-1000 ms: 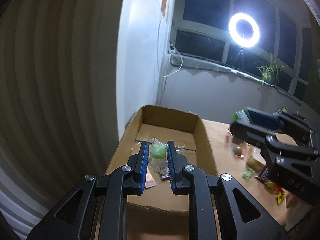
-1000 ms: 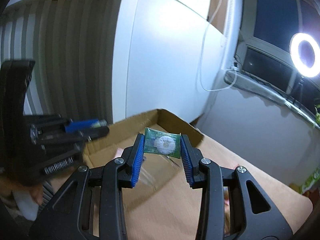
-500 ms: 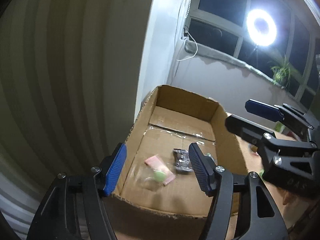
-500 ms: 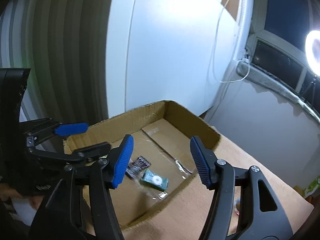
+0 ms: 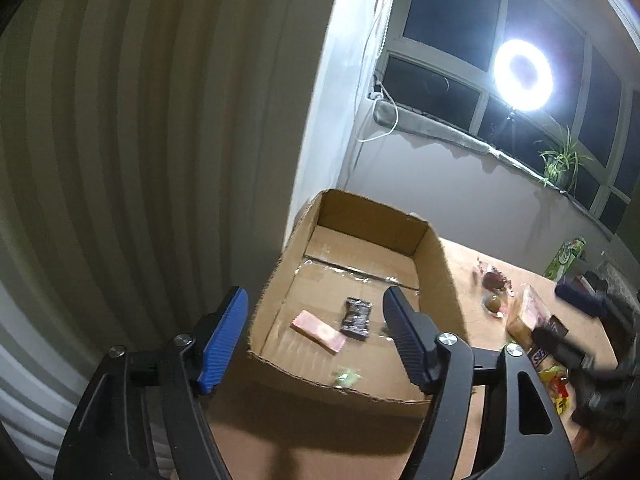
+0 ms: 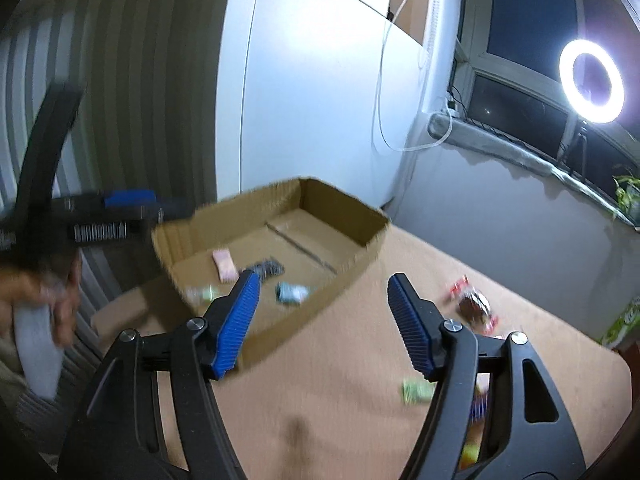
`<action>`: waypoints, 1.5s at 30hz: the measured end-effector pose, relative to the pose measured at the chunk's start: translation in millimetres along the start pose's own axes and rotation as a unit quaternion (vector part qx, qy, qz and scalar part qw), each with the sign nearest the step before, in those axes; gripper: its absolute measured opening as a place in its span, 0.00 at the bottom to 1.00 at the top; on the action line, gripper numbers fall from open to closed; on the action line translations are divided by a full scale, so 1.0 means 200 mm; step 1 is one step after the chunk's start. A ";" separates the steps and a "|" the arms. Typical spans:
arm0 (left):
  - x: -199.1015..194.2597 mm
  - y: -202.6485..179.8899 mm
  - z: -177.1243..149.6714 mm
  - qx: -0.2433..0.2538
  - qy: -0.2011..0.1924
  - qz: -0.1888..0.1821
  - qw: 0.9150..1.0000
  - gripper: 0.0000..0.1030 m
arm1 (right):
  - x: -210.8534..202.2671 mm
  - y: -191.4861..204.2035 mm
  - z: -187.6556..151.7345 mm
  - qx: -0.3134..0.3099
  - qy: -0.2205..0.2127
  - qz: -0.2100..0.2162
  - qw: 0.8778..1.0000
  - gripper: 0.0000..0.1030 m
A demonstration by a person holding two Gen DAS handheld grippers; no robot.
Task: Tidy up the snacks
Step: 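Move both tools back toward the Snickers bars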
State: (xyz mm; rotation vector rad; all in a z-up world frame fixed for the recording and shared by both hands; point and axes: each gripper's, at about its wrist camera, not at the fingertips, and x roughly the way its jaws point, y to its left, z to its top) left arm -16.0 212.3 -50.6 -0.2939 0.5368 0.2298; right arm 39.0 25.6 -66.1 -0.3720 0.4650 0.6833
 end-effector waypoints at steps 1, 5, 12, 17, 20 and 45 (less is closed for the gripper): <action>-0.02 -0.03 0.00 0.006 -0.002 -0.001 1.000 0.68 | -0.02 0.00 -0.04 0.006 0.004 0.003 1.000 0.67; -0.06 -0.15 -0.02 0.028 -0.003 -0.010 1.000 0.69 | -0.10 -0.01 -0.17 0.011 0.020 0.004 1.000 0.67; -0.07 -0.41 -0.08 0.074 0.014 -0.036 0.997 0.69 | -0.25 -0.14 -0.37 0.045 0.031 -0.011 0.998 0.67; -0.04 -0.67 -0.15 0.124 0.034 -0.060 0.990 0.69 | -0.35 -0.30 -0.52 0.071 0.038 -0.042 0.996 0.67; -0.03 -0.81 -0.20 0.150 0.047 -0.076 0.985 0.69 | -0.39 -0.39 -0.60 0.089 0.043 -0.056 0.993 0.67; 0.33 -1.28 -0.42 0.270 0.089 -0.158 0.946 0.69 | -0.35 -1.13 -0.82 0.159 0.133 -0.122 0.971 0.68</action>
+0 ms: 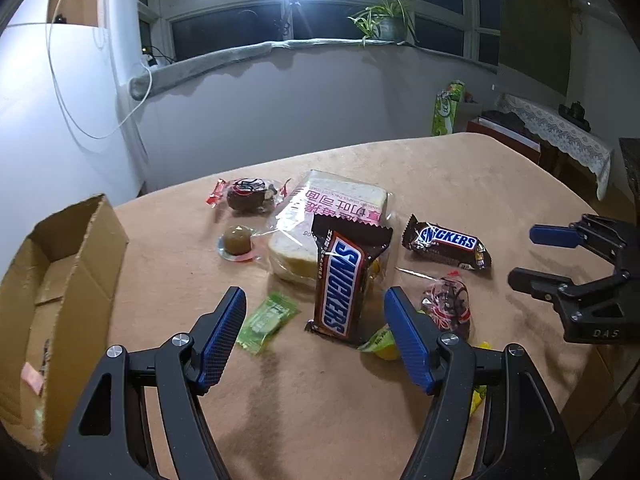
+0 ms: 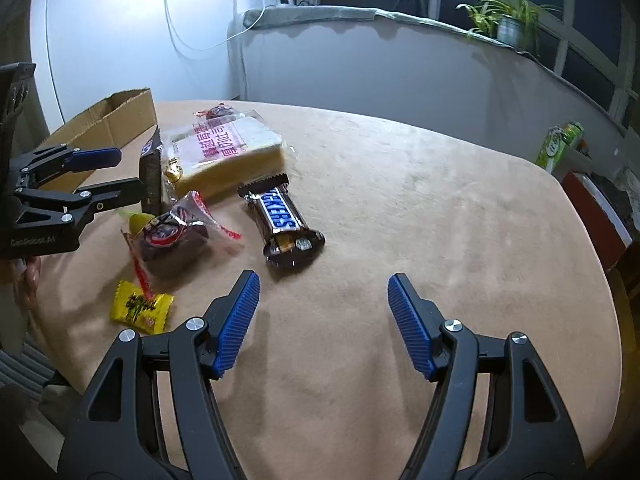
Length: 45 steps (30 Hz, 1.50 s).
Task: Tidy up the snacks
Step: 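Move both tools back toward the Snickers bars, then grasp a Snickers bar with the right gripper while the left grasps another Snickers, then carry both Snickers bars into the cardboard box and open both grippers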
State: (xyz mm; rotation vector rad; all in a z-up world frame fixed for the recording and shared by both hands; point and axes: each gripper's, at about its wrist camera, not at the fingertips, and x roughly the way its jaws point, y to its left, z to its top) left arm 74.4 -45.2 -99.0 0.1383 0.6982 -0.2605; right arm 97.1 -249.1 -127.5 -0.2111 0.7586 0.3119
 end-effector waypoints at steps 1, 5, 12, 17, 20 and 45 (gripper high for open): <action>0.01 0.00 0.00 -0.002 0.002 -0.004 1.000 0.69 | 0.01 0.00 0.01 -0.001 0.000 0.001 1.000 0.68; 0.05 0.02 0.02 -0.010 0.005 -0.020 1.000 0.69 | 0.09 0.01 0.09 -0.005 0.009 0.015 1.000 0.68; 0.08 0.04 0.04 -0.017 0.007 -0.041 0.999 0.54 | 0.24 0.04 0.18 -0.022 0.035 0.047 0.998 0.67; 0.09 0.04 0.04 -0.015 0.006 -0.051 0.999 0.43 | 0.29 0.08 0.18 -0.033 0.049 0.057 0.997 0.42; 0.09 0.02 0.05 -0.005 0.007 -0.062 0.998 0.26 | 0.28 0.09 0.17 -0.036 0.046 0.055 0.997 0.32; -0.18 0.10 0.08 -0.038 -0.052 -0.026 0.998 0.26 | -0.03 0.03 0.14 0.020 -0.028 0.026 0.999 0.29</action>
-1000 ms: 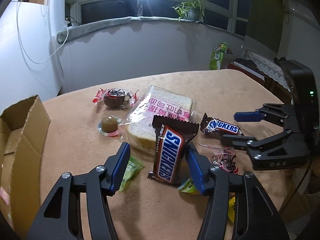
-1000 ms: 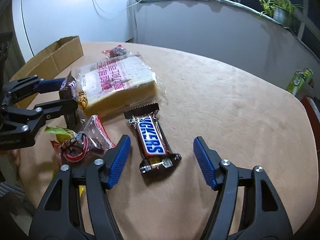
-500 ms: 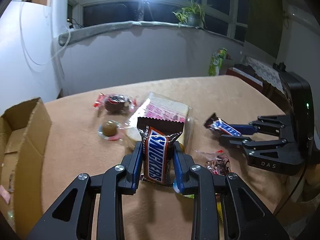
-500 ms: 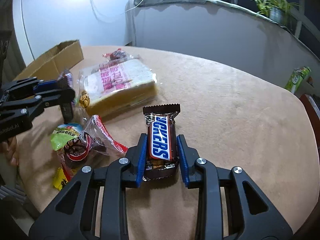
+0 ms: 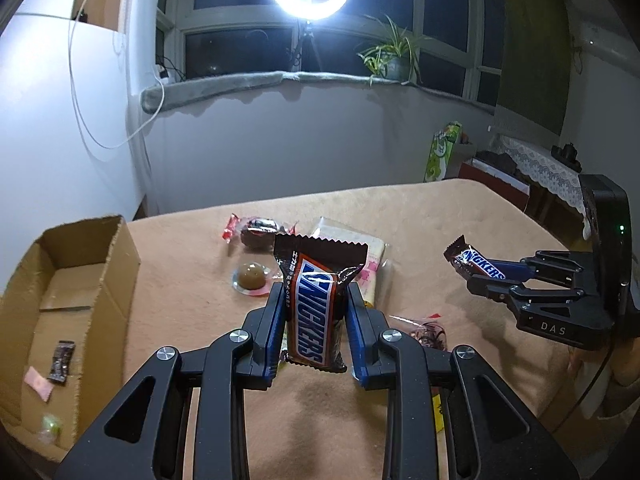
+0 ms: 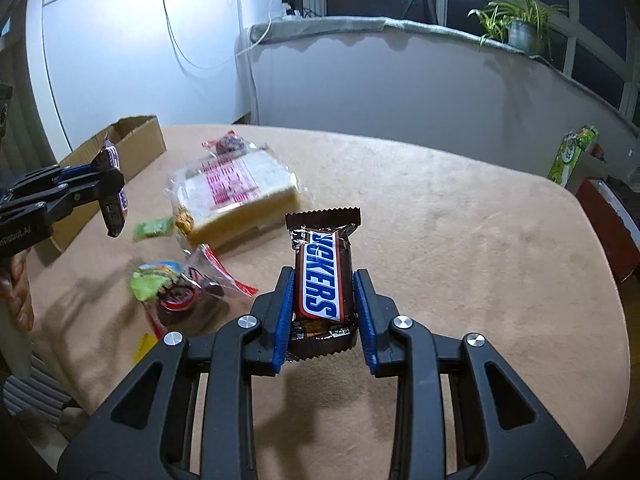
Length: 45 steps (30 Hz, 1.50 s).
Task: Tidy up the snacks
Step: 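Carry both Snickers bars into the cardboard box and open both grippers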
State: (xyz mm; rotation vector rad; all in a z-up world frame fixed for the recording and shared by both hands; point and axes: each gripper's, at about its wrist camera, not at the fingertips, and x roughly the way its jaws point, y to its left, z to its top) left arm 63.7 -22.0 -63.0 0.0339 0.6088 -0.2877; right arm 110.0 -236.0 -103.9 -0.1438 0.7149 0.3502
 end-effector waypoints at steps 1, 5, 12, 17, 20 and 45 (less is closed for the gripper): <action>-0.02 0.00 0.01 0.000 -0.003 0.001 1.000 0.26 | -0.02 0.01 0.01 -0.001 -0.004 -0.001 1.000 0.29; -0.10 0.03 0.02 0.000 -0.019 0.012 1.000 0.26 | -0.10 0.05 0.08 -0.006 -0.031 -0.003 1.000 0.29; -0.29 0.13 0.06 -0.005 -0.052 0.038 0.998 0.26 | -0.21 0.19 0.21 -0.033 -0.064 -0.002 0.997 0.29; -0.40 0.22 0.06 -0.014 -0.075 0.061 0.995 0.26 | -0.22 0.33 0.29 -0.055 -0.073 0.004 0.996 0.29; -0.45 0.29 0.05 -0.020 -0.083 0.074 0.994 0.26 | -0.21 0.44 0.34 -0.073 -0.072 0.011 0.995 0.29; -0.65 0.95 -0.22 -0.120 -0.089 0.158 0.976 0.26 | 0.12 1.48 0.48 -0.211 -0.052 0.133 0.967 0.29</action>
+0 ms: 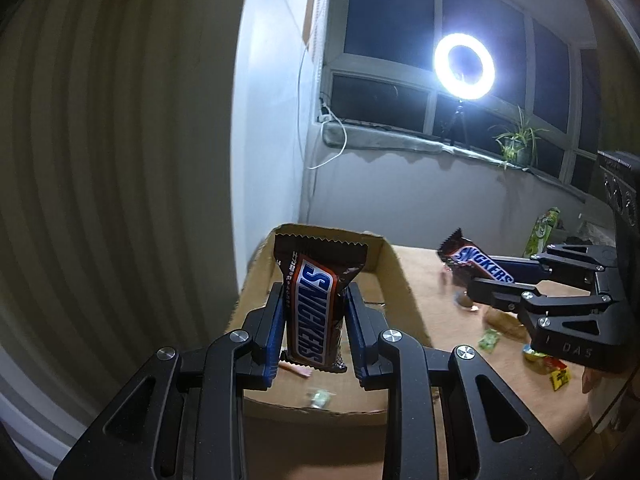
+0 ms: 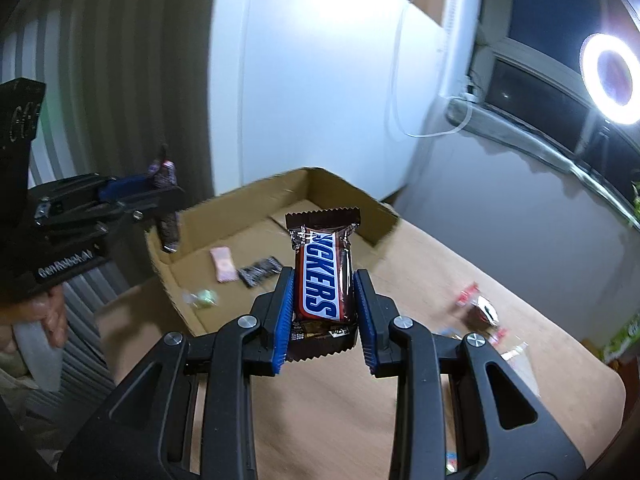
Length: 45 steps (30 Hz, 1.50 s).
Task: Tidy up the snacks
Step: 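Carry both Snickers bars into the cardboard box and open both grippers, then move both tools back over the snack pile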
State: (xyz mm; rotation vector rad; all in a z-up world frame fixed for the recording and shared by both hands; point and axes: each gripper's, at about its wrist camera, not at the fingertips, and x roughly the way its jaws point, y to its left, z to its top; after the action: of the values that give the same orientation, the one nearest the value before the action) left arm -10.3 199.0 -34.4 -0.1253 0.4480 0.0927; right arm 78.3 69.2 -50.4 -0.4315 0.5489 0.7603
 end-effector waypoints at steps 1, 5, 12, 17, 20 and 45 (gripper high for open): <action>0.02 0.01 0.00 -0.001 0.002 -0.001 1.000 0.26 | 0.02 0.02 0.01 -0.003 0.001 0.004 1.000 0.29; 0.08 0.02 0.00 0.000 0.012 -0.007 1.000 0.26 | 0.11 0.06 0.06 -0.005 0.002 0.015 1.000 0.29; 0.18 0.04 -0.02 -0.001 0.035 -0.018 0.999 0.26 | 0.26 0.08 0.11 -0.008 0.009 0.028 1.000 0.30; 0.18 0.04 -0.04 -0.002 0.039 -0.004 0.999 0.60 | 0.34 0.06 0.09 -0.002 0.018 0.027 0.999 0.37; 0.14 0.07 -0.03 -0.016 0.026 0.006 1.000 0.73 | 0.33 0.02 0.07 0.007 0.017 0.022 1.000 0.39; -0.03 -0.07 -0.03 -0.004 0.017 0.008 1.000 0.73 | 0.01 0.03 -0.15 0.029 0.006 0.017 0.999 0.42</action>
State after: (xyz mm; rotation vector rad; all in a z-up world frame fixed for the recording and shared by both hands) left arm -16.0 183.7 -35.4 -0.1316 0.4817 0.1080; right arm 65.5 57.9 -76.1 -0.3741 0.5889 0.7739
